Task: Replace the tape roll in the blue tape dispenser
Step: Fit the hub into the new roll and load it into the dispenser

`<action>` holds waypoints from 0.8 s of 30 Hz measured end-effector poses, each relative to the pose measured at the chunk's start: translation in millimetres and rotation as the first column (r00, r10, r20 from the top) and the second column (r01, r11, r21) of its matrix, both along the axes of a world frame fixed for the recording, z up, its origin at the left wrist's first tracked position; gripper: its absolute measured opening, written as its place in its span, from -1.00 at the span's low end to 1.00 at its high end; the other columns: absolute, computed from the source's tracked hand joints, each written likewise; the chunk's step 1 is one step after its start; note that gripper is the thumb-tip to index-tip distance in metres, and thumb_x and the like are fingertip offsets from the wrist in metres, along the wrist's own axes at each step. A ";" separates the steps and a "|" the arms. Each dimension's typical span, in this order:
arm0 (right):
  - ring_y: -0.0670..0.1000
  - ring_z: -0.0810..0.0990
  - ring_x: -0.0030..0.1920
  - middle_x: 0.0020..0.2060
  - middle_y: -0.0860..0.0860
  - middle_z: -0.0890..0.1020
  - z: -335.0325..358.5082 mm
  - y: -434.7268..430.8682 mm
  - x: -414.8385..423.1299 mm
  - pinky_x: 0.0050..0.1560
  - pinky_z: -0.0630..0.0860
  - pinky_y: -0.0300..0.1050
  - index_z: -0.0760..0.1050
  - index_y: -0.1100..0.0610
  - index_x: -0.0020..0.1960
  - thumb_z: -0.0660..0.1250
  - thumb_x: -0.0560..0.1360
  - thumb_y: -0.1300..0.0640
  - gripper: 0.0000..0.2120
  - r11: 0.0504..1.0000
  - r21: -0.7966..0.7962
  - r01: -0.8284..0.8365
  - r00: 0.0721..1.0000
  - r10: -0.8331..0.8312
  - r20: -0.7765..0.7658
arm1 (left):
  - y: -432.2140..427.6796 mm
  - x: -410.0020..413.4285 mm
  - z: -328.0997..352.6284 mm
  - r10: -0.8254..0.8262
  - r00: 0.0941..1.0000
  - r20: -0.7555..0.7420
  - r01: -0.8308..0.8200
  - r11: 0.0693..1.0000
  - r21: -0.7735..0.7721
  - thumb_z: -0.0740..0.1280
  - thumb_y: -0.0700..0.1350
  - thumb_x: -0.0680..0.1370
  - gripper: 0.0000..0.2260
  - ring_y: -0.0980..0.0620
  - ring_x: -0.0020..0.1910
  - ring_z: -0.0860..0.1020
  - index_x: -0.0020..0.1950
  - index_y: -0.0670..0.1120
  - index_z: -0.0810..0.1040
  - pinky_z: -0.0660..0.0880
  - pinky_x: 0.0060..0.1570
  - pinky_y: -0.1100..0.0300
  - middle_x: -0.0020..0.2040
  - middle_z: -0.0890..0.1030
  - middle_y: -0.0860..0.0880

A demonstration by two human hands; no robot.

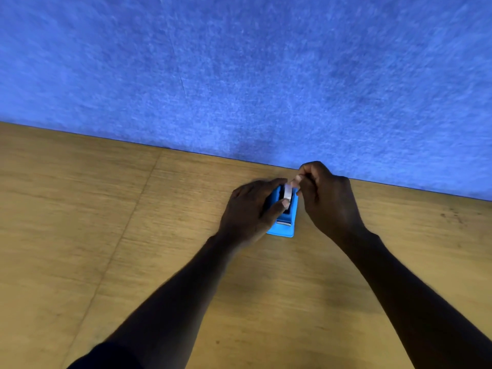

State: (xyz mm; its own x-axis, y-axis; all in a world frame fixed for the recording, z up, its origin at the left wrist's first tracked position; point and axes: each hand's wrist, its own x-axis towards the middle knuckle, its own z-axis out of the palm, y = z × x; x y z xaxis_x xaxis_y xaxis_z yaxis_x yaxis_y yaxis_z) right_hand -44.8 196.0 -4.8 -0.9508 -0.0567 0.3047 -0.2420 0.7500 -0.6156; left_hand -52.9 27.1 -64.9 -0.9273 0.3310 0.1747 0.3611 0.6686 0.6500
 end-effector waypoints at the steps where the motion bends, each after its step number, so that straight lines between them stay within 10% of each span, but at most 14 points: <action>1: -0.20 0.51 -0.40 -0.28 -0.10 0.61 1.2 0.6 4.4 -0.38 0.38 -0.19 0.49 0.12 -0.05 0.27 0.58 0.18 -0.95 1.000 0.007 -0.006 1.000 0.007 -0.025 | -0.5 -0.4 -0.3 -0.001 1.000 0.007 0.001 1.000 0.015 0.09 0.20 0.60 -0.58 0.13 0.32 0.47 0.42 0.12 0.42 0.35 0.34 0.06 0.30 0.58 0.11; 7: 0.01 0.63 -0.03 -0.02 0.08 0.66 -12.8 -5.8 48.2 -0.07 0.57 -0.13 0.58 0.20 -0.06 0.30 0.52 0.20 -0.90 0.995 0.072 -0.073 0.978 0.086 -0.189 | -2.2 -0.3 -1.9 0.012 1.000 0.000 -0.012 0.986 0.165 0.04 0.07 0.62 -0.51 -0.01 0.30 0.54 0.38 -0.15 0.52 0.43 0.32 -0.02 0.28 0.62 -0.07; 24: 0.12 0.65 -0.09 -0.09 0.16 0.71 -45.9 -13.3 71.2 -0.10 0.57 -0.01 0.64 0.27 -0.11 0.43 0.45 0.29 -0.95 0.966 0.242 -0.087 0.956 0.150 -0.253 | -1.2 2.3 2.4 0.012 1.000 0.004 -0.012 0.994 0.112 0.08 0.09 0.60 -0.50 -0.01 0.33 0.52 0.40 -0.14 0.50 0.43 0.34 0.04 0.32 0.60 -0.07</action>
